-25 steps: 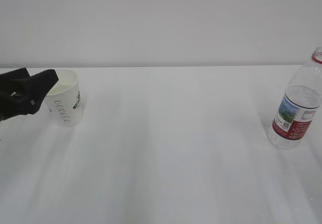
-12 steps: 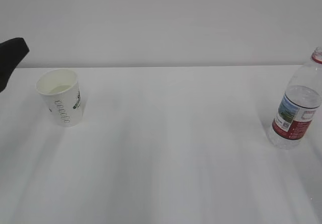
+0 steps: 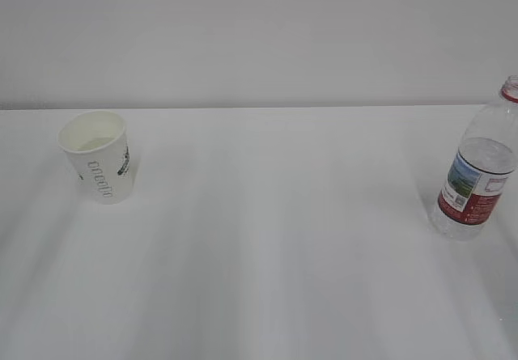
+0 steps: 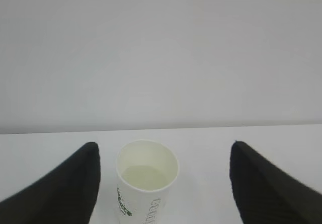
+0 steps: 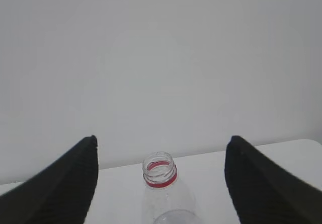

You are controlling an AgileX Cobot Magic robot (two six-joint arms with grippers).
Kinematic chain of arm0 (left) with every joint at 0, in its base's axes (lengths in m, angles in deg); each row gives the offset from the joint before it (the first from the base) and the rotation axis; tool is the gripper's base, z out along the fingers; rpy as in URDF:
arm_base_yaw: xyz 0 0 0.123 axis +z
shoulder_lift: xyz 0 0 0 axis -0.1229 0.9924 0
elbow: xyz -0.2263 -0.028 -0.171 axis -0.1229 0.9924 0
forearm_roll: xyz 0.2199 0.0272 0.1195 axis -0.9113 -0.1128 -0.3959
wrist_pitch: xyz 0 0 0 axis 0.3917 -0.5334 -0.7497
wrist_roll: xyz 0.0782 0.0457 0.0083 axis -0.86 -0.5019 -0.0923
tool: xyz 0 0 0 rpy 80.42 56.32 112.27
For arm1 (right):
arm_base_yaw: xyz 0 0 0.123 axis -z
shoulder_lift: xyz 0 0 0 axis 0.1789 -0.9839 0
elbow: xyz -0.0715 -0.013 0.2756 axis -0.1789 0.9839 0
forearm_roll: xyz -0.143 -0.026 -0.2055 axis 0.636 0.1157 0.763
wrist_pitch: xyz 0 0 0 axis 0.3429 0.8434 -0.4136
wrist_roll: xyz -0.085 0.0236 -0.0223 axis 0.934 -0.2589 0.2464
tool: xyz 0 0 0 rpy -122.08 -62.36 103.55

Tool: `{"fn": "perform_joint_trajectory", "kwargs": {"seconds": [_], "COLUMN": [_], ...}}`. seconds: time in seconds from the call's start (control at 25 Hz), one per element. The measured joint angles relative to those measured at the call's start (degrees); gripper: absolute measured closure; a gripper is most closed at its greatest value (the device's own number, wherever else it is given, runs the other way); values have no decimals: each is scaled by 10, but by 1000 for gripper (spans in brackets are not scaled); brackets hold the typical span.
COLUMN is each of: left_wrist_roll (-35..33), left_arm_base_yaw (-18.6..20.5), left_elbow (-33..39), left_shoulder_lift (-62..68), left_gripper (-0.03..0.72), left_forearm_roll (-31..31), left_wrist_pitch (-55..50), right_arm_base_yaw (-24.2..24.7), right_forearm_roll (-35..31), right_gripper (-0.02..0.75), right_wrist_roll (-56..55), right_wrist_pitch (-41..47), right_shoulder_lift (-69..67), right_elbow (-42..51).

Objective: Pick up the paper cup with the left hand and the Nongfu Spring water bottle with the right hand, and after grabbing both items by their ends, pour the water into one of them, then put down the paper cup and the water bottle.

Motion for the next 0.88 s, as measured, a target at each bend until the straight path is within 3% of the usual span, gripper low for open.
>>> {"fn": "perform_joint_trajectory", "kwargs": {"seconds": [0.28, 0.52, 0.88], "left_wrist_roll": [9, 11, 8], "left_arm_base_yaw": [0, 0, 0], "left_elbow": [0, -2, -85], "left_shoulder_lift": [-116, -201, -308], "left_gripper": [113, 185, 237], "left_forearm_roll": [0, 7, 14], "left_wrist_pitch": [-84, -179, -468], "right_arm_base_yaw": [0, 0, 0], "right_forearm_roll": [15, 16, 17], "right_gripper": [147, 147, 147], "right_wrist_roll": [0, 0, 5], "right_wrist_pitch": [117, 225, 391], "right_shoulder_lift": [92, 167, 270], "right_elbow": [-21, -34, -79]}}
